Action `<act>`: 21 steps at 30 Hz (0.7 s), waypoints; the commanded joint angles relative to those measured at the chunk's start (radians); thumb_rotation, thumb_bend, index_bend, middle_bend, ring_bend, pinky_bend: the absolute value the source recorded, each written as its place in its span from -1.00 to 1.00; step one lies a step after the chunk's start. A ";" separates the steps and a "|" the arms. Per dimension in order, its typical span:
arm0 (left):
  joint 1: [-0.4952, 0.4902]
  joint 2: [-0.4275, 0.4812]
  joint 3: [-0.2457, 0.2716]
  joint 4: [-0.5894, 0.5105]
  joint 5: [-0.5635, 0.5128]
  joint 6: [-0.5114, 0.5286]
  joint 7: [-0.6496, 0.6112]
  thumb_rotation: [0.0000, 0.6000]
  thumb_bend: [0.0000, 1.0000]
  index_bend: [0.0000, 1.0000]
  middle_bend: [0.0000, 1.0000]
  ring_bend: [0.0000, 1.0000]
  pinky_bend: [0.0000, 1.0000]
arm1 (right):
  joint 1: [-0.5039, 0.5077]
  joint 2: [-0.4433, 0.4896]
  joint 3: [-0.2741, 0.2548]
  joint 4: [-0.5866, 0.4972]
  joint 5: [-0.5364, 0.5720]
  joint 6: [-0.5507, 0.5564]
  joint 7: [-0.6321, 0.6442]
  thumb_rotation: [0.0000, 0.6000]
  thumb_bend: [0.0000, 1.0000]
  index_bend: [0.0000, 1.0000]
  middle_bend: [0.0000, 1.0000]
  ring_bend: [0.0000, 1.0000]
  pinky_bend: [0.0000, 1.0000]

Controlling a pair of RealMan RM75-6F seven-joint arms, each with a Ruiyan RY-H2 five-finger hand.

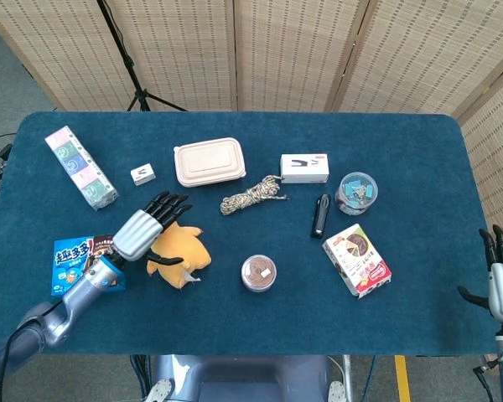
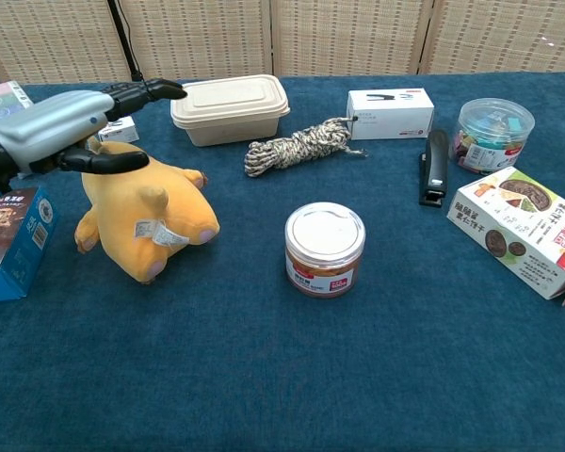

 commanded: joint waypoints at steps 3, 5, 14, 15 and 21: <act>-0.058 -0.090 0.040 0.129 -0.008 -0.079 -0.066 -1.00 -1.00 -1.00 -1.00 -1.00 -1.00 | 0.004 -0.001 0.006 0.015 0.024 -0.023 0.009 1.00 -1.00 -1.00 -1.00 -1.00 -1.00; -0.070 -0.117 0.053 0.173 -0.010 -0.097 -0.093 -1.00 -1.00 -1.00 -1.00 -1.00 -1.00 | 0.006 -0.002 0.007 0.019 0.030 -0.029 0.010 1.00 -1.00 -1.00 -1.00 -1.00 -1.00; -0.084 -0.163 0.130 0.227 0.030 -0.043 -0.144 -1.00 -1.00 -1.00 -1.00 -1.00 -1.00 | 0.012 -0.010 0.004 0.025 0.040 -0.047 -0.002 1.00 -1.00 -1.00 -1.00 -1.00 -1.00; -0.084 -0.164 0.138 0.222 0.035 -0.035 -0.144 -1.00 -1.00 -1.00 -1.00 -1.00 -1.00 | 0.013 -0.010 0.003 0.024 0.039 -0.049 -0.003 1.00 -1.00 -1.00 -1.00 -1.00 -1.00; -0.079 -0.149 0.177 0.147 0.061 0.033 -0.128 -1.00 -1.00 -1.00 -1.00 -1.00 -1.00 | 0.015 -0.012 0.000 0.022 0.037 -0.053 -0.007 1.00 -1.00 -1.00 -1.00 -1.00 -1.00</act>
